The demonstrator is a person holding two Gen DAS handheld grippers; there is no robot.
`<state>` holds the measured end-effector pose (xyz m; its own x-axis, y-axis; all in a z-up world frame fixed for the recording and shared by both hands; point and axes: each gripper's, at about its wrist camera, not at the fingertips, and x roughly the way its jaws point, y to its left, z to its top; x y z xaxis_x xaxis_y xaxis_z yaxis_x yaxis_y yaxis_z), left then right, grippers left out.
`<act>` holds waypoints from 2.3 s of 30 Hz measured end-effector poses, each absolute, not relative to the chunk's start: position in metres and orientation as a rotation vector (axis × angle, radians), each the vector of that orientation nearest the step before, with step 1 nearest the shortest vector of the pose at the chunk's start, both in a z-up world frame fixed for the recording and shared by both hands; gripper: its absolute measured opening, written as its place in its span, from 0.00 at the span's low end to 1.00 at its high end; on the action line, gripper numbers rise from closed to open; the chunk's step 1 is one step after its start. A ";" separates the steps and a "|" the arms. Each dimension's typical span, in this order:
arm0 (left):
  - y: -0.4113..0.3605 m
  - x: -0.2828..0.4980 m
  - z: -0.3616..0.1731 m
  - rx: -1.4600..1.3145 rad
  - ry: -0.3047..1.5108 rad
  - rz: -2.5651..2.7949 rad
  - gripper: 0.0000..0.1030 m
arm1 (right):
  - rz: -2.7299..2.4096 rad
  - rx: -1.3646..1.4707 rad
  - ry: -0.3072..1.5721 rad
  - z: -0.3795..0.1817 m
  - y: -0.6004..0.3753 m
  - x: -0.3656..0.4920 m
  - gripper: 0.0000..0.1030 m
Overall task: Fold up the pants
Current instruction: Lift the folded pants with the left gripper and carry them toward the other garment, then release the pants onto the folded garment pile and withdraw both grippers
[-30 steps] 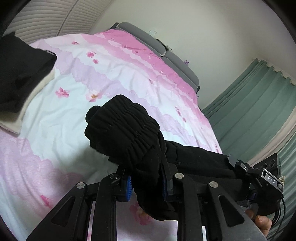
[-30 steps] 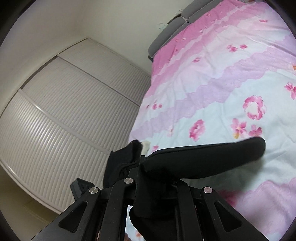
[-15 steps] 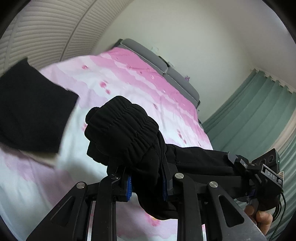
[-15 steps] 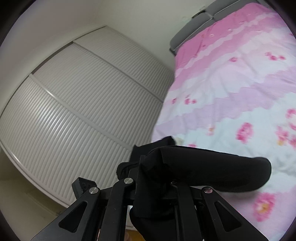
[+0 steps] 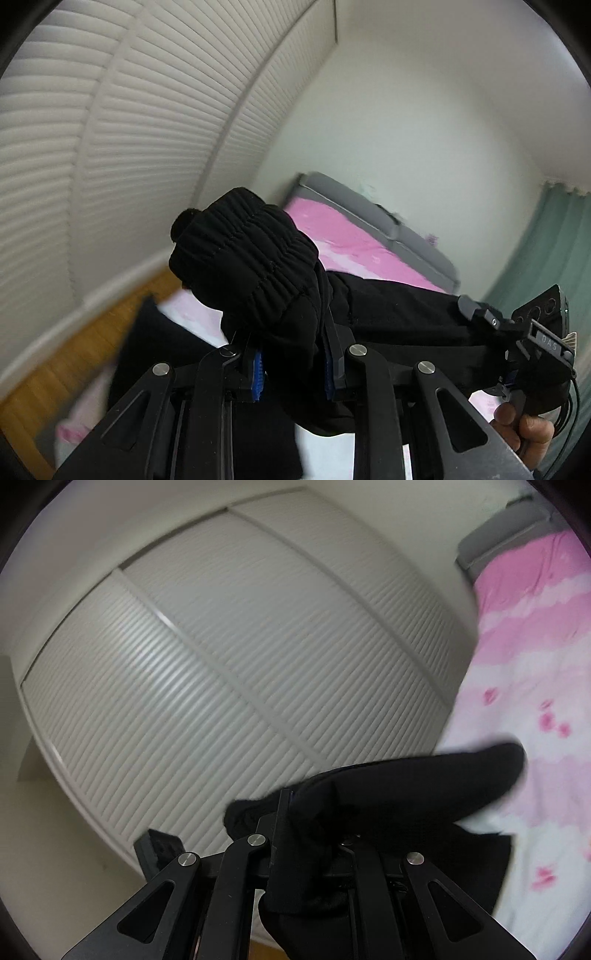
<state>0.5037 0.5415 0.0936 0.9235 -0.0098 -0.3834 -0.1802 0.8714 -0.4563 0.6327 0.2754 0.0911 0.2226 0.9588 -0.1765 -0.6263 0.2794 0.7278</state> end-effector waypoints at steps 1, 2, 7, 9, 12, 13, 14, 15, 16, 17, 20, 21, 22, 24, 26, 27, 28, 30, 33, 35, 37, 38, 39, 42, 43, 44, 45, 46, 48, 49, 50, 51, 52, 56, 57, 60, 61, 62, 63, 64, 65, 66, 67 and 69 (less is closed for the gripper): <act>0.547 0.501 0.083 -0.497 0.391 0.108 0.23 | 1.194 0.583 0.728 0.068 0.285 0.635 0.09; 0.553 0.496 0.065 -0.488 0.402 0.129 0.23 | 1.196 0.587 0.786 0.036 0.295 0.636 0.09; 0.561 0.475 -0.068 -0.496 0.566 0.213 0.23 | 1.098 0.601 1.074 -0.113 0.310 0.618 0.09; 0.558 0.462 -0.116 -0.521 0.612 0.226 0.23 | 1.076 0.589 1.124 -0.147 0.310 0.602 0.09; 0.555 0.446 -0.153 -0.568 0.610 0.218 0.24 | 1.041 0.554 1.146 -0.172 0.306 0.584 0.09; 0.554 0.445 -0.159 -0.568 0.605 0.217 0.24 | 1.030 0.561 1.149 -0.178 0.305 0.582 0.09; 0.556 0.447 -0.160 -0.567 0.595 0.214 0.25 | 1.020 0.560 1.148 -0.180 0.304 0.583 0.09; 0.556 0.447 -0.159 -0.567 0.590 0.211 0.25 | 1.012 0.562 1.143 -0.180 0.305 0.586 0.09; 0.556 0.448 -0.156 -0.568 0.589 0.207 0.25 | 1.002 0.568 1.138 -0.179 0.304 0.588 0.09; 0.556 0.450 -0.155 -0.568 0.588 0.201 0.25 | 0.991 0.575 1.134 -0.178 0.304 0.589 0.09; 0.562 0.463 -0.149 -0.558 0.603 0.188 0.26 | 0.959 0.571 1.106 -0.171 0.306 0.592 0.09; 0.564 0.466 -0.147 -0.553 0.611 0.185 0.26 | 0.949 0.571 1.102 -0.169 0.309 0.582 0.09; 0.565 0.471 -0.145 -0.552 0.621 0.182 0.26 | 0.938 0.579 1.107 -0.170 0.309 0.583 0.09; 0.562 0.470 -0.144 -0.557 0.630 0.182 0.26 | 0.926 0.586 1.124 -0.174 0.305 0.580 0.09; 0.557 0.464 -0.142 -0.555 0.636 0.184 0.28 | 0.929 0.584 1.129 -0.173 0.303 0.576 0.11; 0.555 0.461 -0.143 -0.557 0.638 0.189 0.29 | 0.928 0.572 1.132 -0.172 0.301 0.574 0.13; 0.555 0.459 -0.143 -0.556 0.639 0.197 0.36 | 0.921 0.550 1.137 -0.169 0.304 0.577 0.14; 0.550 0.453 -0.140 -0.537 0.643 0.212 0.44 | 0.910 0.493 1.134 -0.162 0.309 0.576 0.20; 0.538 0.443 -0.132 -0.496 0.652 0.243 0.64 | 0.889 0.336 1.082 -0.145 0.311 0.565 0.32; 0.535 0.438 -0.126 -0.459 0.653 0.275 0.77 | 0.842 0.218 1.016 -0.132 0.308 0.554 0.41; 0.526 0.430 -0.118 -0.410 0.643 0.336 0.89 | 0.799 0.155 0.951 -0.118 0.304 0.541 0.48; 0.522 0.424 -0.114 -0.398 0.629 0.352 0.89 | 0.784 0.144 0.931 -0.113 0.302 0.538 0.55; 0.520 0.419 -0.110 -0.398 0.624 0.358 0.89 | 0.749 0.135 0.903 -0.106 0.296 0.531 0.59; 0.514 0.404 -0.100 -0.412 0.625 0.368 0.89 | 0.695 0.097 0.857 -0.093 0.281 0.516 0.60; 0.510 0.398 -0.096 -0.406 0.621 0.375 0.89 | 0.659 0.052 0.848 -0.090 0.274 0.509 0.60; 0.506 0.392 -0.090 -0.393 0.618 0.385 0.89 | 0.636 0.023 0.839 -0.086 0.278 0.503 0.60; 0.501 0.385 -0.085 -0.374 0.613 0.396 0.89 | 0.625 -0.003 0.824 -0.082 0.275 0.495 0.60; 0.496 0.379 -0.080 -0.359 0.610 0.405 0.89 | 0.615 -0.027 0.804 -0.077 0.269 0.486 0.60; 0.481 0.365 -0.069 -0.329 0.612 0.411 0.89 | 0.596 -0.063 0.760 -0.068 0.258 0.465 0.60; 0.473 0.357 -0.065 -0.316 0.610 0.408 0.89 | 0.589 -0.074 0.740 -0.063 0.253 0.458 0.60; 0.463 0.350 -0.060 -0.297 0.605 0.406 0.89 | 0.582 -0.084 0.712 -0.057 0.242 0.444 0.60; 0.456 0.342 -0.056 -0.282 0.599 0.403 0.89 | 0.577 -0.089 0.695 -0.054 0.235 0.434 0.60; 0.444 0.333 -0.051 -0.264 0.591 0.398 0.89 | 0.568 -0.092 0.670 -0.048 0.222 0.419 0.60; 0.403 0.301 -0.038 -0.250 0.564 0.354 0.89 | 0.537 -0.095 0.605 -0.030 0.174 0.367 0.60; 0.392 0.293 -0.035 -0.246 0.560 0.340 0.89 | 0.527 -0.089 0.591 -0.027 0.161 0.357 0.60; 0.353 0.274 -0.030 -0.233 0.551 0.286 0.90 | 0.485 -0.054 0.569 -0.018 0.113 0.324 0.60; 0.340 0.268 -0.028 -0.226 0.548 0.268 0.90 | 0.472 -0.040 0.568 -0.016 0.099 0.315 0.60; 0.327 0.262 -0.026 -0.216 0.544 0.251 0.91 | 0.459 -0.025 0.566 -0.014 0.085 0.307 0.60; 0.312 0.256 -0.024 -0.203 0.539 0.234 0.92 | 0.436 -0.007 0.561 -0.012 0.064 0.295 0.60; 0.296 0.250 -0.023 -0.187 0.534 0.215 0.94 | 0.416 0.003 0.559 -0.011 0.051 0.288 0.60; 0.285 0.247 -0.022 -0.176 0.531 0.207 0.96 | 0.397 0.013 0.560 -0.011 0.039 0.282 0.63; 0.271 0.242 -0.020 -0.159 0.528 0.200 0.97 | 0.371 0.028 0.568 -0.009 0.021 0.273 0.67; 0.257 0.238 -0.019 -0.145 0.527 0.190 0.97 | 0.358 0.037 0.568 -0.008 0.011 0.267 0.68; 0.231 0.231 -0.017 -0.129 0.529 0.154 0.97 | 0.325 0.047 0.562 -0.004 -0.014 0.251 0.68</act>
<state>0.2312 0.2310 -0.0170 0.8521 0.1129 -0.5111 -0.1795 0.9803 -0.0828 0.2510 -0.0144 -0.0045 0.7967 0.3150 -0.5158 -0.2896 0.9481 0.1317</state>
